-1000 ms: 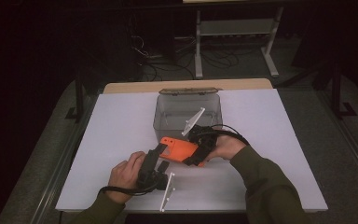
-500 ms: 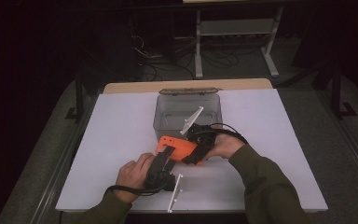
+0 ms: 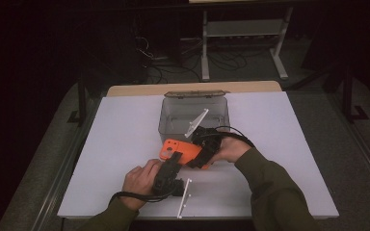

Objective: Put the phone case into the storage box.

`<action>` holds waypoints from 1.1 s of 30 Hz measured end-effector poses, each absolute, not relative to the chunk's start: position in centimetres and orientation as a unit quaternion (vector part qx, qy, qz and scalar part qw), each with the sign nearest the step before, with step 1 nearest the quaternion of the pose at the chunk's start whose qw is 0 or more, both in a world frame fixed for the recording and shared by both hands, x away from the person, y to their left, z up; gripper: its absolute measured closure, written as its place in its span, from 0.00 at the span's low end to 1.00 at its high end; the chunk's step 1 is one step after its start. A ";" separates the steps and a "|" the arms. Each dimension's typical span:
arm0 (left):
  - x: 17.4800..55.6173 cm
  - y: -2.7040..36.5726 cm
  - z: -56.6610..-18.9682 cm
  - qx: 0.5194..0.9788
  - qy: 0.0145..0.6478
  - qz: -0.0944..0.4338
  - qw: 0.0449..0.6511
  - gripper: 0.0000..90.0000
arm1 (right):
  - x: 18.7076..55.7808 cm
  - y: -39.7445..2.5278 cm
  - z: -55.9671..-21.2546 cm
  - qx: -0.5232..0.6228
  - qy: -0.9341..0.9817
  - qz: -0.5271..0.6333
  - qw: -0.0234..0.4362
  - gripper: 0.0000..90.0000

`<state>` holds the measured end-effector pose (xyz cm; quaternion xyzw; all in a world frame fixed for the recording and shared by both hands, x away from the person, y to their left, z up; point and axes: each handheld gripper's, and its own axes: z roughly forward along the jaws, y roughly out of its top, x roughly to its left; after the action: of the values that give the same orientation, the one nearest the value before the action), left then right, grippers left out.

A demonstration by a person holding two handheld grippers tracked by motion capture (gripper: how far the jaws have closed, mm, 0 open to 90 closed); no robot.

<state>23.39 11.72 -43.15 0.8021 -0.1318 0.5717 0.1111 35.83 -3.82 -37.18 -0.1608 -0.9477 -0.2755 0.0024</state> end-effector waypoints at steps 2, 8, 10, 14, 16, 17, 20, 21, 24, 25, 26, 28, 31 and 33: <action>23.4 11.7 -43.2 0.803 -0.131 0.571 0.110 0.62 | 35.9 -3.8 -37.2 -0.160 -0.948 -0.277 0.001 0.17; 23.4 11.6 -43.3 0.803 -0.132 0.571 0.108 0.64 | 35.9 -3.6 -37.2 -0.158 -0.948 -0.275 0.002 0.17; 23.4 11.5 -43.3 0.802 -0.131 0.572 0.107 0.65 | 35.9 -3.6 -37.2 -0.158 -0.948 -0.275 0.001 0.17; 23.4 11.3 -43.3 0.802 -0.130 0.573 0.109 0.67 | 35.9 -3.5 -37.1 -0.159 -0.948 -0.276 0.002 0.17; 23.4 11.3 -43.3 0.801 -0.131 0.574 0.106 0.68 | 35.9 -3.5 -37.1 -0.157 -0.948 -0.276 0.002 0.17; 23.4 11.3 -43.3 0.801 -0.131 0.574 0.107 0.68 | 35.9 -3.5 -37.1 -0.157 -0.948 -0.276 0.002 0.17; 23.5 11.3 -43.4 0.802 -0.130 0.574 0.106 0.69 | 35.9 -3.4 -37.1 -0.157 -0.948 -0.277 0.001 0.17; 23.5 11.4 -43.4 0.801 -0.130 0.574 0.107 0.70 | 35.9 -3.4 -37.2 -0.157 -0.948 -0.276 0.001 0.17; 23.6 11.4 -43.5 0.801 -0.130 0.575 0.106 0.71 | 35.9 -3.4 -37.2 -0.156 -0.949 -0.274 0.002 0.17; 23.6 11.4 -43.5 0.801 -0.129 0.575 0.106 0.71 | 35.9 -3.3 -37.2 -0.157 -0.949 -0.274 0.002 0.17; 23.6 11.4 -43.5 0.801 -0.129 0.575 0.106 0.71 | 35.9 -3.3 -37.2 -0.157 -0.949 -0.275 0.002 0.18; 23.6 11.4 -43.5 0.801 -0.129 0.576 0.106 0.72 | 35.9 -3.3 -37.2 -0.156 -0.948 -0.276 0.003 0.17; 23.6 11.4 -43.5 0.800 -0.129 0.576 0.105 0.73 | 35.9 -3.2 -37.2 -0.156 -0.948 -0.276 0.003 0.17; 23.6 11.3 -43.5 0.800 -0.128 0.576 0.106 0.74 | 35.9 -3.1 -37.2 -0.156 -0.948 -0.276 0.004 0.17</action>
<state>23.57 11.35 -43.52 0.8000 -0.1285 0.5763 0.1064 35.89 -3.14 -37.23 -0.1555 -0.9484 -0.2763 0.0039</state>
